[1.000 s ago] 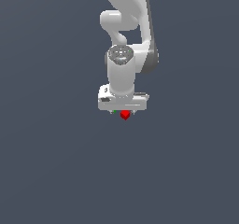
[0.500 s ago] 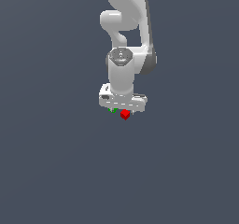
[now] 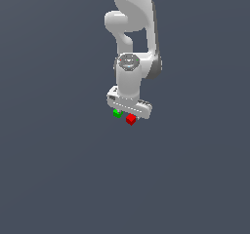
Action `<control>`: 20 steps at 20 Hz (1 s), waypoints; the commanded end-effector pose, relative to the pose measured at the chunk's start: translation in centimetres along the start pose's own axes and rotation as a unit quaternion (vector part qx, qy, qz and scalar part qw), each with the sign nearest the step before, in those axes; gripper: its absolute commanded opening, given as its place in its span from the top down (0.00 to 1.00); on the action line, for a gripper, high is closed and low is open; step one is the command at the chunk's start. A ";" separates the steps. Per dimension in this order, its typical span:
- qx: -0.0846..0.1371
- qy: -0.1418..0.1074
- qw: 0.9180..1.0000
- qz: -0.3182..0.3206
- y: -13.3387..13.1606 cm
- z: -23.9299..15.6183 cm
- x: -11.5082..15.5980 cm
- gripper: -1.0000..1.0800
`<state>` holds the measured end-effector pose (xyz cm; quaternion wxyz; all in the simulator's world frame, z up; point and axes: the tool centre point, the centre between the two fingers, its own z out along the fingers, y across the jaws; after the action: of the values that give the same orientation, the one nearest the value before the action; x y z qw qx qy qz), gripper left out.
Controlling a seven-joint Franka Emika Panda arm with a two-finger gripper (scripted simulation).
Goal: Stack the red cube on top of the green cube.
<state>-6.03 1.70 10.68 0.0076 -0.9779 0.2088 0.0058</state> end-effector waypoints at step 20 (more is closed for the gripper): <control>-0.005 0.008 0.988 0.153 -0.1 3.7 -3.4 0.04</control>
<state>-9.09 3.26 7.08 0.0000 -0.9356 0.3530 0.0001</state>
